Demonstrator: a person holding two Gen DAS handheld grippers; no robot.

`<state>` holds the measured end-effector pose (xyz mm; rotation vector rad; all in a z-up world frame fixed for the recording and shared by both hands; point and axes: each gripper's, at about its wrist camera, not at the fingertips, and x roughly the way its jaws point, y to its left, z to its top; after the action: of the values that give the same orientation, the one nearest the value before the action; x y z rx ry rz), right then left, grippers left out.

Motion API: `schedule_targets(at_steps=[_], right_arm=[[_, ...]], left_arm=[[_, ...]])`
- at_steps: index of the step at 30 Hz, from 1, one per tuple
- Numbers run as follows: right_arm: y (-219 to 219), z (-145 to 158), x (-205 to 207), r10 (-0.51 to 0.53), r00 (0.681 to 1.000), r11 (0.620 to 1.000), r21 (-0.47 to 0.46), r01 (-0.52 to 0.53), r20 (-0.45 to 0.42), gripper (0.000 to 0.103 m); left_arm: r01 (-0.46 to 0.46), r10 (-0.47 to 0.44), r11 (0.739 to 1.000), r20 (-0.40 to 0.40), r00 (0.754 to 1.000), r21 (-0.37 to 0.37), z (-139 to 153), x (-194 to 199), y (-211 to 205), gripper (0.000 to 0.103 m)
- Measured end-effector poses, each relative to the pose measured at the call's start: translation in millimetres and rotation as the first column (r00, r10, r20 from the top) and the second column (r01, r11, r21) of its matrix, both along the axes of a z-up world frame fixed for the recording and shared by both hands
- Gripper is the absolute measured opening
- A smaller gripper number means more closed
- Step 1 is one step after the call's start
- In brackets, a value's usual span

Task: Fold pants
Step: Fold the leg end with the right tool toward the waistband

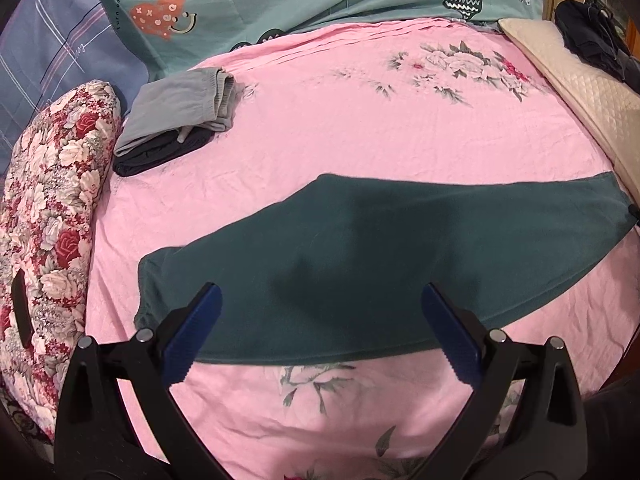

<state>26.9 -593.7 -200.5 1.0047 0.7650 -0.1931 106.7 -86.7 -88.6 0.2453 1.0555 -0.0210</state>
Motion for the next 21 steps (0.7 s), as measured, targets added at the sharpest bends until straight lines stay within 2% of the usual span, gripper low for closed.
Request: schedule_targets(at_steps=[2,5,10,13,17,21], right_arm=[[1,3,-1,0.012,1.000,1.000,-0.012,-0.012,0.010,0.008],[1,8,-1,0.021,0.999,1.000,0.009,-0.022,0.042,0.008],[11,34,7,0.040,0.992,0.999,0.012,-0.042,0.117,0.008],[30,59,22,0.094,0.981,0.996,-0.021,-0.092,0.170,0.008],[73,96,47,0.204,0.949,0.979,-0.076,-0.191,0.241,0.008],[141,125,76,0.326,0.897,0.945,-0.110,-0.306,0.298,0.008]], left_arm=[[-0.004,0.004,1.000,-0.007,1.000,0.019,1,-6,2,0.101],[-0.021,0.021,0.999,-0.003,1.000,0.027,2,-15,9,0.101],[-0.094,0.094,0.995,0.008,0.996,-0.017,6,-19,36,0.101],[-0.110,0.111,0.993,0.034,0.993,-0.032,10,-23,53,0.101],[-0.121,0.124,0.991,0.061,0.990,-0.050,13,-31,79,0.101],[-0.139,0.145,0.987,0.073,0.987,-0.082,15,-36,114,0.101]])
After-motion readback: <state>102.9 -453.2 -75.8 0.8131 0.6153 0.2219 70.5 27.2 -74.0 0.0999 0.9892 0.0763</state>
